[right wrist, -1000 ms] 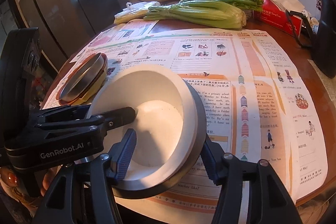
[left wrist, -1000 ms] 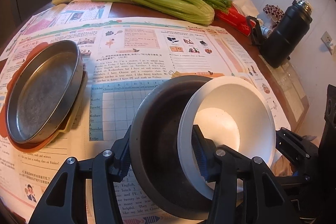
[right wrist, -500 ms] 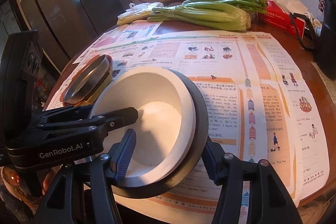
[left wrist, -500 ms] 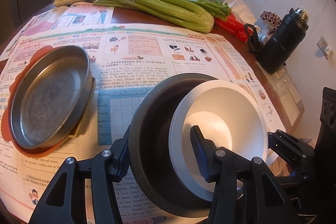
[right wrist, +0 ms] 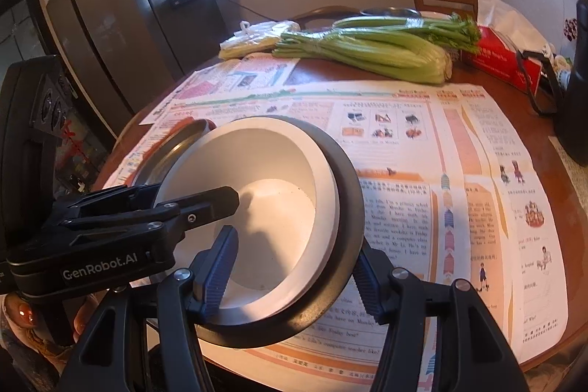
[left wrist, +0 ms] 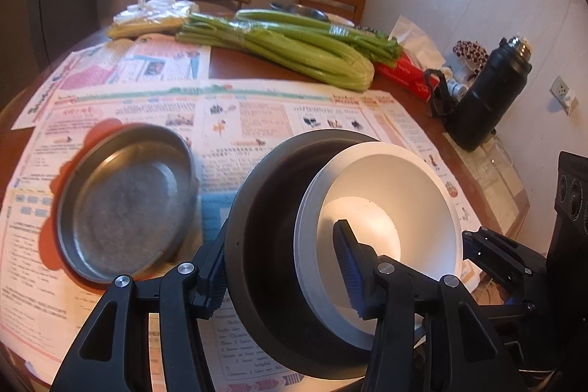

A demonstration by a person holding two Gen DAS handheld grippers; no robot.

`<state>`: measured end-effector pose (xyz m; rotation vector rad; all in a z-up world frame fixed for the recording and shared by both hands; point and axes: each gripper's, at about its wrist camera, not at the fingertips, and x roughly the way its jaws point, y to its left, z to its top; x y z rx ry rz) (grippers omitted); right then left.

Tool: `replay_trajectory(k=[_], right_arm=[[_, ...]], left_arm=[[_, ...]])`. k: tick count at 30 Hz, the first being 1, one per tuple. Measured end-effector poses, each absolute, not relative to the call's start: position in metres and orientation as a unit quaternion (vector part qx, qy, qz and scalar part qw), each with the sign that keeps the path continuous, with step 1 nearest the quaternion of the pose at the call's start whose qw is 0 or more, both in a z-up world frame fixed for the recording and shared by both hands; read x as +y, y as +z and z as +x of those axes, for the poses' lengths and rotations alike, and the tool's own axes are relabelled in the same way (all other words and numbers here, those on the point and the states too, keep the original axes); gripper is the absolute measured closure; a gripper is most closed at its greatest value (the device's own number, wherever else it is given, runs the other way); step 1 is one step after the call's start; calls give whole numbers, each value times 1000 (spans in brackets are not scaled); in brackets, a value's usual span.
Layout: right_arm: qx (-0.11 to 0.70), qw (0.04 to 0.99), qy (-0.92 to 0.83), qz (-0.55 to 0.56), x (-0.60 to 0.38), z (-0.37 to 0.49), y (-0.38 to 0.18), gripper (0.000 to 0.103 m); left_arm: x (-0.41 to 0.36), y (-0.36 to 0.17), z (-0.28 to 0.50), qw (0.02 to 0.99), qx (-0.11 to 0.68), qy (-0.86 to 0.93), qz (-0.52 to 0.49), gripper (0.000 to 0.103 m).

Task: Organize plates and bowls
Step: 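Carry the nested bowls onto the steel pan atop the plate stack with the left tool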

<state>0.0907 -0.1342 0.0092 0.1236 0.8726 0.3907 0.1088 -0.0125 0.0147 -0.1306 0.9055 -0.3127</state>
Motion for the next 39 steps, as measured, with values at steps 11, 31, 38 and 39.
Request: replay_trajectory(k=[11,31,38,39], right_arm=[[390,897,206,33,-101,94,42,43],[371,887,274,0,-27,120,64,43],[377,880,290,-15,1,131,59,43],[380,878,292,-18,6,134,57,43]], left_arm=[[23,43,107,900,406,-135,-78,50],[98,63,108,915,385,-68,-96,49],[123,53,115,913,389,-48,-109,49],[127,51,116,912,391,-46,-112,49]])
